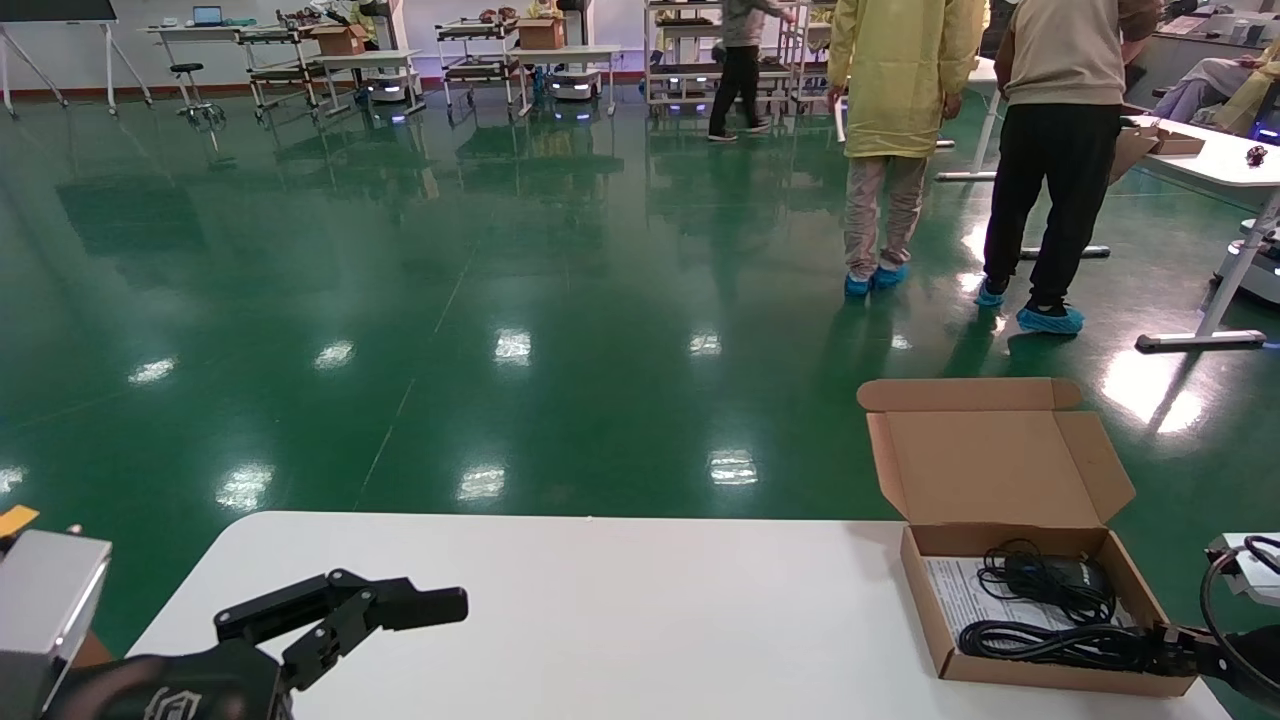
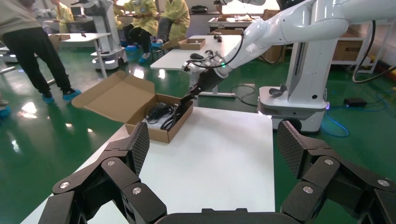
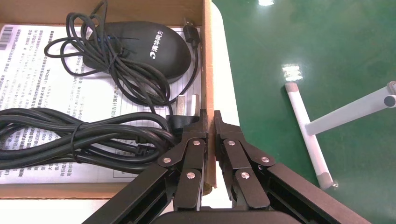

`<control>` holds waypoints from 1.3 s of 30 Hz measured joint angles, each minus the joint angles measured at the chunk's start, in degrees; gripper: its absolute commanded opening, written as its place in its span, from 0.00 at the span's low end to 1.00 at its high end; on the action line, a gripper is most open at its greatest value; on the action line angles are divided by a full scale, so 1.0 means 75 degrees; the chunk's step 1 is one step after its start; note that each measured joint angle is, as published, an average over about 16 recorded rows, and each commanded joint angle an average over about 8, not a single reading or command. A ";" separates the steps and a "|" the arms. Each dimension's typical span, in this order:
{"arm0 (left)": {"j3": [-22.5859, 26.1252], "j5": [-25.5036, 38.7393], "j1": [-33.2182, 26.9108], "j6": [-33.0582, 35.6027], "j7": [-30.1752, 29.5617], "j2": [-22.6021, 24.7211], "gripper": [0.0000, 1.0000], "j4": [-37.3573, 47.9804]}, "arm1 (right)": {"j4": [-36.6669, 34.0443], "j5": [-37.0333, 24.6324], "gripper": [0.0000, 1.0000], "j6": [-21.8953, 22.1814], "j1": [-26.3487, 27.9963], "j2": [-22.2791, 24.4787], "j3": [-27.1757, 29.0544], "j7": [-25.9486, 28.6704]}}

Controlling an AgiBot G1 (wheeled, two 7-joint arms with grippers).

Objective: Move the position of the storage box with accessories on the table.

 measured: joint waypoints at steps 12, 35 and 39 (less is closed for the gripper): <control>0.0000 0.0000 0.0000 0.0000 0.0000 0.0000 1.00 0.0000 | -0.0002 0.0064 0.77 0.0037 -0.0074 0.0058 0.0045 -0.0126; 0.0000 0.0000 0.0000 0.0000 0.0000 0.0000 1.00 0.0000 | 0.0060 0.0288 1.00 0.0025 0.0186 0.0148 0.0204 -0.0239; 0.0000 0.0000 0.0000 0.0000 0.0000 0.0000 1.00 0.0000 | 0.0110 0.0405 1.00 -0.0057 0.0362 0.0189 0.0286 -0.0231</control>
